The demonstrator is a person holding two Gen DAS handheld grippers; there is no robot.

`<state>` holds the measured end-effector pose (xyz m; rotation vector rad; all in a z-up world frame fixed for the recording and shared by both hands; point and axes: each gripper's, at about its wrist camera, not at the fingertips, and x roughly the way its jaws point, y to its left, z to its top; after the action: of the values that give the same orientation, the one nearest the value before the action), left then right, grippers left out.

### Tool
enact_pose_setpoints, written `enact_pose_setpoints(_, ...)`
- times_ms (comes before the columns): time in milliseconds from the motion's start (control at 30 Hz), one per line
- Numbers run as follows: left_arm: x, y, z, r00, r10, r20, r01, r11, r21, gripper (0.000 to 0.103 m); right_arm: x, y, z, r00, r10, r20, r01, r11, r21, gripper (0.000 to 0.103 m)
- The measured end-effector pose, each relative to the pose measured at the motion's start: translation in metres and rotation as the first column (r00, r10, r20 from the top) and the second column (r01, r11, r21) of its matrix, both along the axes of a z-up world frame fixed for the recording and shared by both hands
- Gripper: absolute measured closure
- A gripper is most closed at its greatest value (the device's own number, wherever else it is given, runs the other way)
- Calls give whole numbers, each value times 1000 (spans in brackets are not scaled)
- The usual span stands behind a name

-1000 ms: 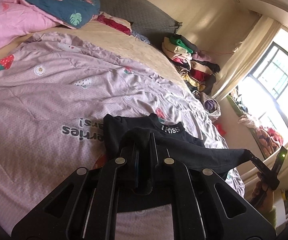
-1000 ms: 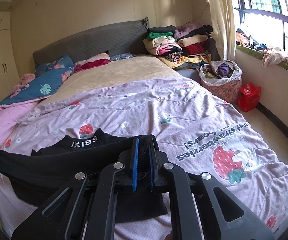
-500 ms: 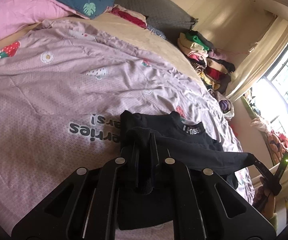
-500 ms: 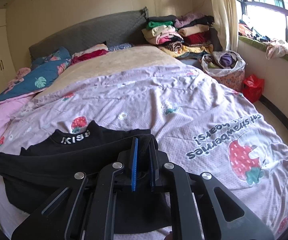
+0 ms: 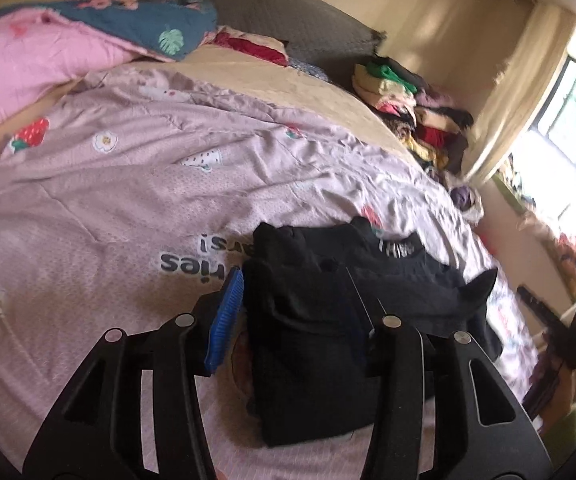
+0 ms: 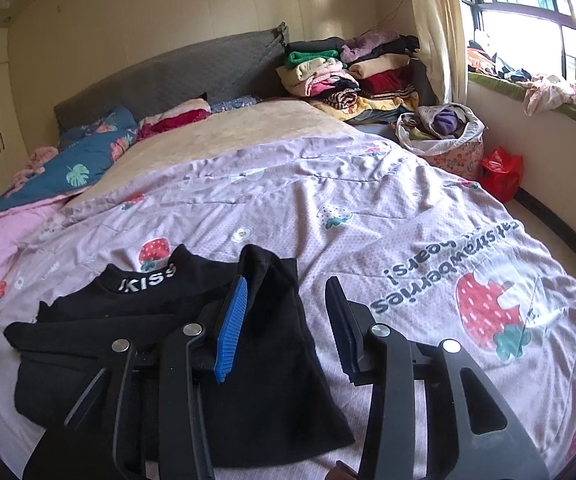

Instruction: Fold small clothes

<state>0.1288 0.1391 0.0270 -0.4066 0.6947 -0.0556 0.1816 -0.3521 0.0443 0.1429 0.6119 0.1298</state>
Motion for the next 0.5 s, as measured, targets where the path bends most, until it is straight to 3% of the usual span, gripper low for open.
enact_pose_setpoints(33,-3,-5,-1,1000,-20,-9,21,999,26,65,-4,0,-1,1000,10,-1,-10,1000,7,64)
enact_pose_setpoints(100,-7,-12,-7,999,-47,-27,48,998,41,89,-10,3,-3,999,36,-9,-36,999,18,70)
enact_pose_setpoints(133,-9,-16,-11,997,-65,-43,66,997,38,95,-13,6,-5,998,58,-22,-58,998,21,85)
enact_pose_setpoints(167,-10,-20,-15,995,-80,-56,83,996,42,98,-17,10,-9,996,79,-34,-78,997,21,91)
enact_pose_setpoints(367,-14,-50,-36,983,-148,-110,160,981,113,98,-37,41,-28,981,175,-82,-176,984,2,91)
enact_pose_setpoints(500,-10,-64,-45,982,-146,-118,165,971,173,98,-43,55,-39,973,205,-106,-207,978,-4,91)
